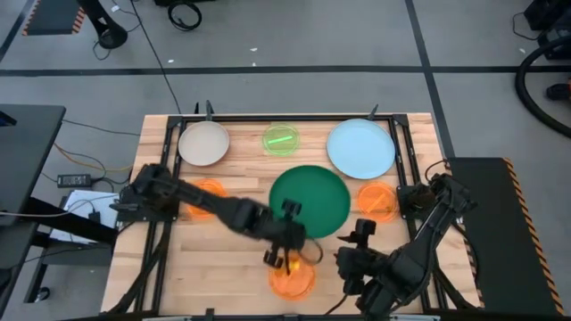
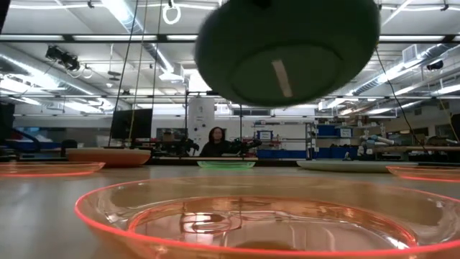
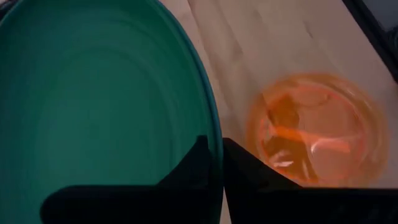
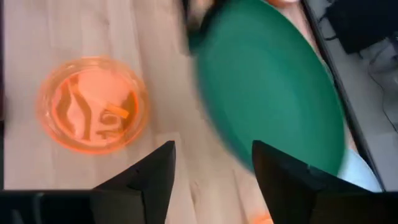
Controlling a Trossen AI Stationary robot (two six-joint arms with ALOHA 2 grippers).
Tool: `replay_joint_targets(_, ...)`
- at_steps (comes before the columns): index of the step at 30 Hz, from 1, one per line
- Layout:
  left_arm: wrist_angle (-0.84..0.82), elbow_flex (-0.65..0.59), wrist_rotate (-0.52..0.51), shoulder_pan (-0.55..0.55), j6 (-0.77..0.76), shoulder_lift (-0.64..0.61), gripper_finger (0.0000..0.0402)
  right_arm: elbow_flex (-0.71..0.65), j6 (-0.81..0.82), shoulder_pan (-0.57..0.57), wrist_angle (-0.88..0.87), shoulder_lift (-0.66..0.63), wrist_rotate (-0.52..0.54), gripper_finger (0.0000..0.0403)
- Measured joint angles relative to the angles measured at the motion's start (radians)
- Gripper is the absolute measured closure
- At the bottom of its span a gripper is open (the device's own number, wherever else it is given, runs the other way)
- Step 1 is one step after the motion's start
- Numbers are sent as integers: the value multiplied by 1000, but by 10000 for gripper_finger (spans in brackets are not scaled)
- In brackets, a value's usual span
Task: Stack plastic plates
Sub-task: Stack the bottom stacked plates on top of the light blue plate
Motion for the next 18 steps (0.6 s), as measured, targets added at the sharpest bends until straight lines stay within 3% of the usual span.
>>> replay_joint_targets(4,184,-141,91,70,114,-73,373,-135,54,22,0,-31,6,177)
replay_joint_targets(7,347,-280,269,125,179,-130,373,-280,104,30,27,-78,48,180)
replay_joint_targets(9,419,-366,336,162,213,-160,373,-357,89,24,88,-111,55,181)
replay_joint_targets(13,456,-471,350,248,295,-196,373,-443,-32,-42,160,-195,63,183)
replay_joint_targets(18,423,-511,337,316,462,-188,373,-508,-339,-218,290,-283,-42,183)
